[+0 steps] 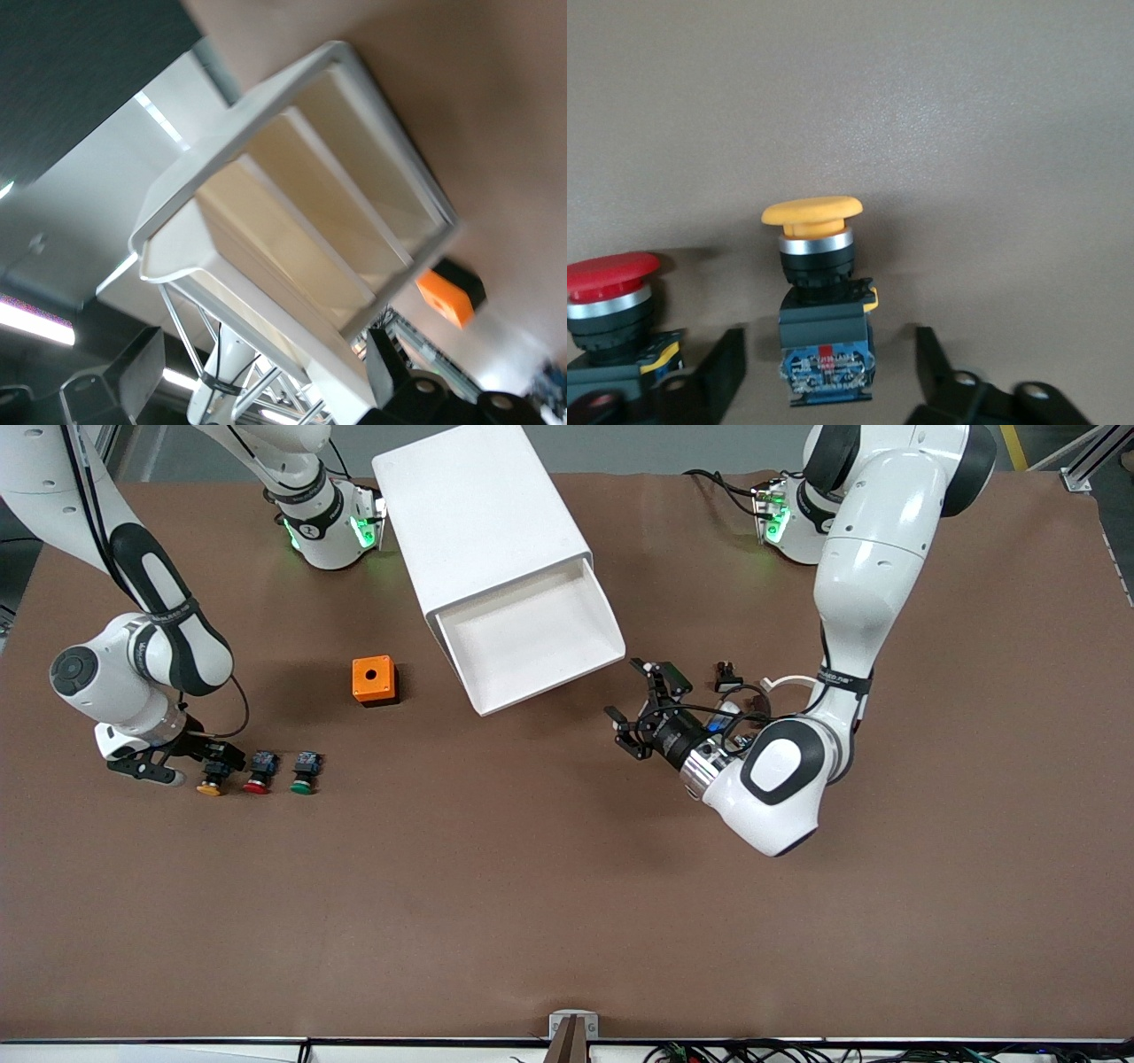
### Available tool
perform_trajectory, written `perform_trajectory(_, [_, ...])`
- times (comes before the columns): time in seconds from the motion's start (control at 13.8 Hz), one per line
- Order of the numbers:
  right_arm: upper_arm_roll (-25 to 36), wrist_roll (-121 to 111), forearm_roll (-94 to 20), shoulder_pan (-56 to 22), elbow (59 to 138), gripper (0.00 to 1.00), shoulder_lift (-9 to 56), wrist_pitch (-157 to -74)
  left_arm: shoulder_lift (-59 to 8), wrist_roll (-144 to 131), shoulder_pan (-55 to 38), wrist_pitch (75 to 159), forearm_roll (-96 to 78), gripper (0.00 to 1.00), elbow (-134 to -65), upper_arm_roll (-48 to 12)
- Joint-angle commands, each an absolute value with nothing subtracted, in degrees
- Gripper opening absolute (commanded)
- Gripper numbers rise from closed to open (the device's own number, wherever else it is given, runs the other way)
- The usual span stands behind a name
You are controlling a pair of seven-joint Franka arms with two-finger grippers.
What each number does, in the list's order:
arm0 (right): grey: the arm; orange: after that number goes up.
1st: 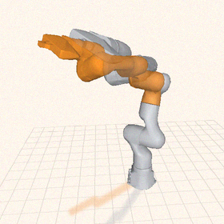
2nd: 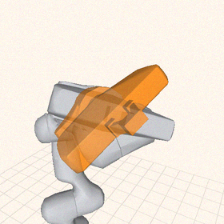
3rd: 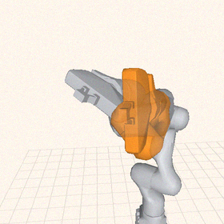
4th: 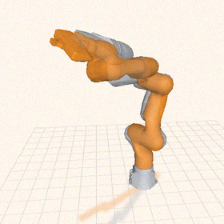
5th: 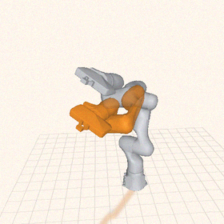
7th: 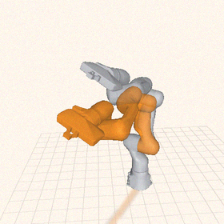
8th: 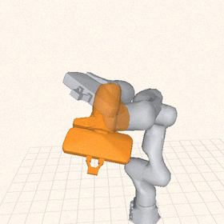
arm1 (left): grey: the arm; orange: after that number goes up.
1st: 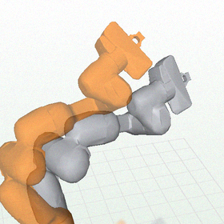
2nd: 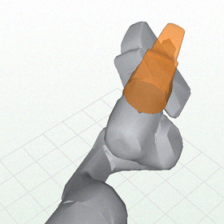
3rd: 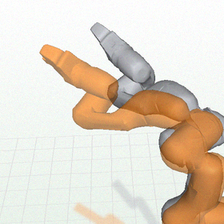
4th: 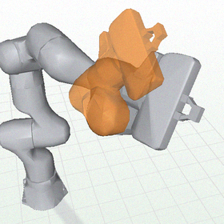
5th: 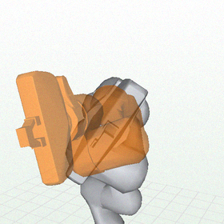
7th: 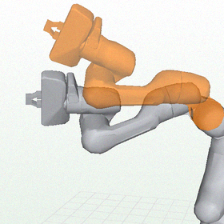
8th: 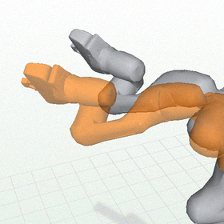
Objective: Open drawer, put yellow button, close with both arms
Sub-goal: 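Grasp the yellow button with the right gripper while the left gripper releases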
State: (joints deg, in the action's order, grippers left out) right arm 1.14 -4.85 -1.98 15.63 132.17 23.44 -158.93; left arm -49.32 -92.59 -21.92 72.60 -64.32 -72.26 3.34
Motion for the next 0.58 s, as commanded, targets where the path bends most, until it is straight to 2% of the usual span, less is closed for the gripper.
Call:
perform_trajectory(0.0, [0.26, -6.15, -3.34, 16.44, 132.54, 0.07, 23.2, -159.17, -47.38, -79.59, -22.85, 75.23, -63.81, 1.0, -71.81, 5.79])
perform_trajectory(0.07, [0.26, -6.07, -3.34, 16.44, 132.45, 0.0, 23.12, -159.17, -46.68, -74.93, -22.94, 77.24, -62.5, 1.0, -71.11, 6.06])
perform_trajectory(0.29, [0.09, -5.71, -3.34, 16.0, 131.84, 0.0, 20.93, -155.68, -44.83, -63.85, -23.03, 84.52, -55.39, 1.0, -70.84, 5.98])
perform_trajectory(0.51, [0.09, -0.29, -3.34, 13.28, 127.37, 0.0, 13.39, -138.32, -42.81, -53.99, -24.25, 93.75, -46.79, 1.0, -70.93, 5.98])
